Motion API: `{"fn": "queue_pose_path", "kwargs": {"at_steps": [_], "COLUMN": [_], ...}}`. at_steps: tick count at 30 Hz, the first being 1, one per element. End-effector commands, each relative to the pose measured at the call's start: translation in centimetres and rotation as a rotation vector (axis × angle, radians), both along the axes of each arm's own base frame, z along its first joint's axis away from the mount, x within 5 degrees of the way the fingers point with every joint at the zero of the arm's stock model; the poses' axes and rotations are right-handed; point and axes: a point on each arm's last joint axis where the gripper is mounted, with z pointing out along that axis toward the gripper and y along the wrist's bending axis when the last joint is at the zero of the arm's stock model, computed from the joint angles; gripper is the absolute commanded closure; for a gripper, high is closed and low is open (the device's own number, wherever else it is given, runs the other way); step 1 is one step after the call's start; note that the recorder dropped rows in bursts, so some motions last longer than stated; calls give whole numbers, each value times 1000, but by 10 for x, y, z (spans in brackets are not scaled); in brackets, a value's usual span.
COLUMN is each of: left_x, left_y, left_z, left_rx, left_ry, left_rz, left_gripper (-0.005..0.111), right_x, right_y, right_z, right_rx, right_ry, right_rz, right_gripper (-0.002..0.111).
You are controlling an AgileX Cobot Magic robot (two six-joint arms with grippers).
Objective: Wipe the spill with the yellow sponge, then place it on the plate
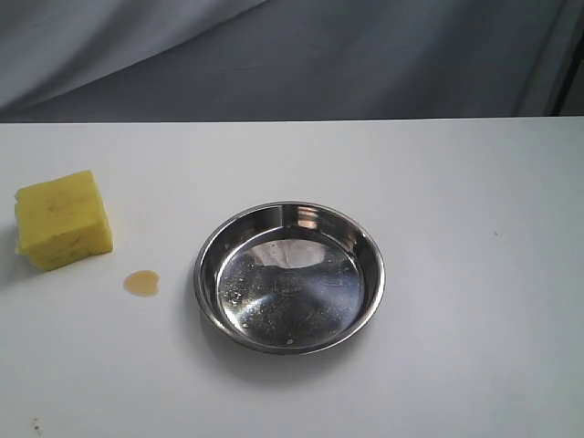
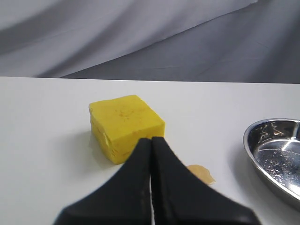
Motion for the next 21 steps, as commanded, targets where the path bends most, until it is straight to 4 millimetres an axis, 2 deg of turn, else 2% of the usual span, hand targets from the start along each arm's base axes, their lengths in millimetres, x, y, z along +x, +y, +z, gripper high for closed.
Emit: {"fn": "queue_pose_path", "kwargs": {"at_steps": [1, 4, 6, 9, 15, 18, 21], "left_x": [0, 0, 0, 0, 0, 0, 0], "left_y": [0, 0, 0, 0, 0, 0, 0], "left_z": [0, 0, 0, 0, 0, 0, 0], "left_rx": [-2, -2, -2, -2, -2, -2, -2], "left_ry": [-9, -9, -9, -9, -9, -9, -9], "left_rz": [-2, -2, -2, -2, -2, -2, -2], "left_gripper": [107, 107, 107, 107, 107, 107, 107], "right_x": [24, 46, 67, 100, 139, 166, 183], "right_y": [11, 23, 38, 70, 124, 170, 211], "right_z": [11, 12, 12, 5, -4, -12, -19], "right_rx": [-79, -76, -120, -206, -304, -369, -412], "right_ry": [85, 159, 212, 336, 575, 685, 722], "right_rz": [85, 137, 204, 335, 511, 620, 700], "right_gripper": [108, 108, 108, 108, 108, 108, 108]}}
